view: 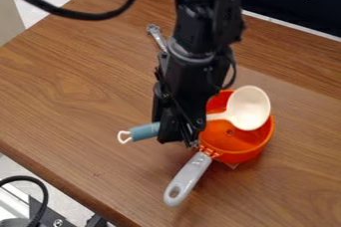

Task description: Move spoon to orange pan

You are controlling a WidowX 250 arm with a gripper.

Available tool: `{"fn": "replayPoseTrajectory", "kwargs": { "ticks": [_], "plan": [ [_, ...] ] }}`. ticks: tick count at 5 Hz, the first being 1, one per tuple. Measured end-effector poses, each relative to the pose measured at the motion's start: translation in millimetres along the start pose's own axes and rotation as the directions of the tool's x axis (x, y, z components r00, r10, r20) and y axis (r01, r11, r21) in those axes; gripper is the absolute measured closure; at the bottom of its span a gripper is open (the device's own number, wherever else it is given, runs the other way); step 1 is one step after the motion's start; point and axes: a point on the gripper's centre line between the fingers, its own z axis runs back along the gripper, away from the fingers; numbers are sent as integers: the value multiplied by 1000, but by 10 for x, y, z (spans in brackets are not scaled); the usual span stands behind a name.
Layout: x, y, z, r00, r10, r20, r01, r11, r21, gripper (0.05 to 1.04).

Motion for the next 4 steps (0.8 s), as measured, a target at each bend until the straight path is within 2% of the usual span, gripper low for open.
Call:
{"fn": "replayPoseTrajectory", "kwargs": {
  "ticks": [1,2,4],
  "plan": [
    [15,-21,-1,1000,-10,-18,10,1000,12,854],
    [4,-23,-18,999,-12,-36,12,1000,15,804],
    [-9,-8,10,999,-13,-43,13,1000,-7,266]
  ]
}}
